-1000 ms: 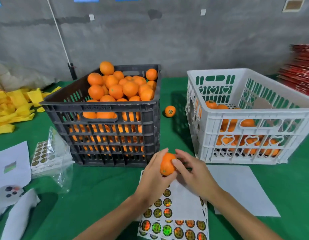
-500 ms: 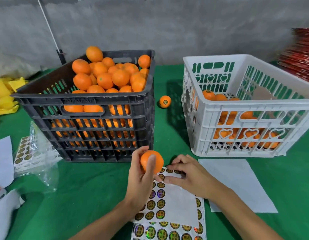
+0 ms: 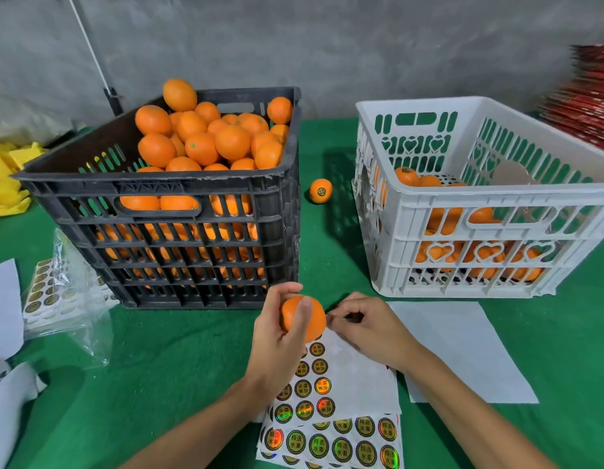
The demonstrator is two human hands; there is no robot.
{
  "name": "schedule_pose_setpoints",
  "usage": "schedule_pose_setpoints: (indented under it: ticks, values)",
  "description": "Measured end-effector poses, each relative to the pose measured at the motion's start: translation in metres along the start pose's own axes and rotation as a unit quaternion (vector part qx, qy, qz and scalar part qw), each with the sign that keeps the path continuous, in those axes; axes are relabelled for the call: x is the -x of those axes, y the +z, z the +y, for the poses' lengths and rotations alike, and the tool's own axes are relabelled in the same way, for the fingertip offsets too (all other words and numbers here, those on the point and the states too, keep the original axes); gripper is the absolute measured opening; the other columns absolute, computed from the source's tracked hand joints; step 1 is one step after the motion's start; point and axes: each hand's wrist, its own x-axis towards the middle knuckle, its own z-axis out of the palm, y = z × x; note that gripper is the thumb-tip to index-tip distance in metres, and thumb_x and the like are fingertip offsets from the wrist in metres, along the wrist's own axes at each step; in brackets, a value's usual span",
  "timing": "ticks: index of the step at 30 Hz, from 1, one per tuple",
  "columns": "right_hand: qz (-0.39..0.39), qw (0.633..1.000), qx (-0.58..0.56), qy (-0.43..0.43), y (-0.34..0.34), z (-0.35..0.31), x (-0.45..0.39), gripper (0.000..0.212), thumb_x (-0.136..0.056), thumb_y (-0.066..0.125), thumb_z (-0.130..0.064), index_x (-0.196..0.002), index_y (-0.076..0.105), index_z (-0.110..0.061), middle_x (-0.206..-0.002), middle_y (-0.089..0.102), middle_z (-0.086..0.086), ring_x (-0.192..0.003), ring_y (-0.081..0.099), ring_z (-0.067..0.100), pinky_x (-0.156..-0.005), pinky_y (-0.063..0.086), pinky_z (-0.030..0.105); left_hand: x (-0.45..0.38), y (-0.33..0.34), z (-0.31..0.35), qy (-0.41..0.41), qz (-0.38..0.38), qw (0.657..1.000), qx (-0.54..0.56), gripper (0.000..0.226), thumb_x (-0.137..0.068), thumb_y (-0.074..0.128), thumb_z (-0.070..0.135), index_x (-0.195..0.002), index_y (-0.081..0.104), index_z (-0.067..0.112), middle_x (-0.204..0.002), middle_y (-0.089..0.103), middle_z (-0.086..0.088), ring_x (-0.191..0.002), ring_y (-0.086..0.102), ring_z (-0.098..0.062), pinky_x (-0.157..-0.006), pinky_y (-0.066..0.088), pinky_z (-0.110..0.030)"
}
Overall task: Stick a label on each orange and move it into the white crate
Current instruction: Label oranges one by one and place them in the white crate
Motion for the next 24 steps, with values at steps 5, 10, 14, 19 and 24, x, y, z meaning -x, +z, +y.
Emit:
schedule_pose_setpoints:
  ticks: [5, 10, 14, 19, 24]
  values:
    - [0.029, 0.999, -0.015, 0.042, 0.002, -0.004, -0.003, 0.018, -0.088, 0.075, -0.022, -0.071, 0.080, -0.028, -0.080, 0.067, -0.013, -0.075, 0.063, 0.003, -0.071, 0.047, 0.022, -0.002, 0.000, -0.002, -0.006, -0.005, 1.000, -0.007, 0.038, -0.091, 0.055, 0.066, -0.112, 0.062, 0.035, -0.093, 0.064, 0.013, -0.068, 0.066, -0.017, -0.053, 0.055, -0.029]
    - [0.188, 0.982, -0.017, -0.004, 0.009, -0.003, 0.004, 0.013, -0.092, 0.075, -0.023, -0.083, 0.081, -0.029, -0.091, 0.069, -0.012, -0.089, 0.065, 0.006, -0.082, 0.052, 0.029, -0.010, -0.004, -0.004, -0.028, -0.024, 0.999, 0.002, 0.033, -0.095, 0.054, 0.059, -0.105, 0.065, 0.031, -0.086, 0.067, 0.007, -0.051, 0.066, -0.028, -0.052, 0.052, -0.028]
    - [0.207, 0.959, 0.088, -0.172, 0.012, -0.013, 0.020, 0.010, -0.097, 0.070, -0.030, -0.100, 0.078, -0.027, -0.103, 0.061, -0.019, -0.100, 0.063, 0.013, -0.083, 0.054, 0.033, -0.014, -0.003, -0.006, -0.049, -0.037, 0.998, 0.006, 0.037, -0.094, 0.052, 0.066, -0.105, 0.064, 0.033, -0.085, 0.068, 0.004, -0.052, 0.068, -0.028, -0.055, 0.052, -0.027]
    - [0.117, 0.972, 0.094, -0.181, 0.017, -0.025, 0.029, 0.022, -0.094, 0.072, -0.035, -0.113, 0.079, -0.028, -0.115, 0.065, -0.024, -0.115, 0.059, 0.011, -0.099, 0.049, 0.033, -0.017, -0.006, -0.007, -0.055, -0.054, 0.996, 0.038, 0.040, -0.096, 0.051, 0.063, -0.103, 0.064, 0.026, -0.080, 0.065, -0.006, -0.056, 0.068, -0.031, -0.053, 0.054, -0.036]
    - [0.058, 0.934, 0.276, -0.217, 0.018, -0.019, 0.036, 0.071, -0.092, 0.058, -0.069, -0.151, 0.048, -0.031, -0.149, 0.046, -0.028, -0.136, 0.041, -0.005, -0.114, 0.033, 0.018, -0.020, -0.007, 0.001, -0.085, -0.066, 0.991, 0.075, 0.036, -0.101, 0.054, 0.054, -0.101, 0.064, 0.020, -0.098, 0.065, -0.011, -0.075, 0.072, -0.031, -0.062, 0.058, -0.036]
